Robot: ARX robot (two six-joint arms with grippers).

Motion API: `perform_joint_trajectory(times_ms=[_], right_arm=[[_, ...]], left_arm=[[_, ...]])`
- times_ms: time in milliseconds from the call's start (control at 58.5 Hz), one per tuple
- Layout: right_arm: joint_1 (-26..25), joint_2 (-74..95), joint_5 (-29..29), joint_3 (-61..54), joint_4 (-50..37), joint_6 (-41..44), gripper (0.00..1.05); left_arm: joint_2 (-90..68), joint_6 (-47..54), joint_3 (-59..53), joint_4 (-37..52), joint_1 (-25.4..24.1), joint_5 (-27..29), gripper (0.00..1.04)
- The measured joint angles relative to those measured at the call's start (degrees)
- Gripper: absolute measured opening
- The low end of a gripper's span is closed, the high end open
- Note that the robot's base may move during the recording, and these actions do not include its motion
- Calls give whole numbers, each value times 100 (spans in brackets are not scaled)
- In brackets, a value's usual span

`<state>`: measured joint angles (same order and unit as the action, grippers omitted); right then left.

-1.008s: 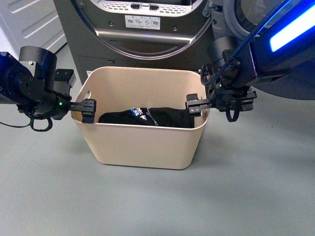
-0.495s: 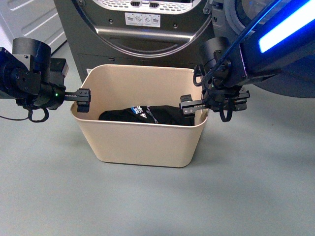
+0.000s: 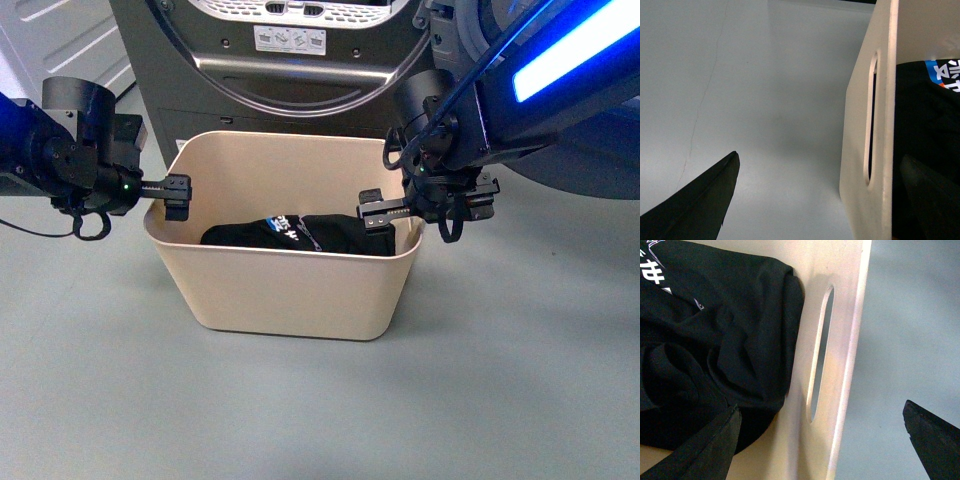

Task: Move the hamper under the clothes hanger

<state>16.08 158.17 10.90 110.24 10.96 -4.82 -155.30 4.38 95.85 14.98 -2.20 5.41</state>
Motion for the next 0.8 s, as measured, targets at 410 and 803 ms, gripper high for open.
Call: perform_joint_trajectory(times_ms=[410,803], right_arm=[[55,107,61,151,136,-31,86],[103,107,66,173,245,-66,30]], left_arm=[[-146,-162,133,72,271,-114,64],[-179,-210,131,-17,256,-111,7]])
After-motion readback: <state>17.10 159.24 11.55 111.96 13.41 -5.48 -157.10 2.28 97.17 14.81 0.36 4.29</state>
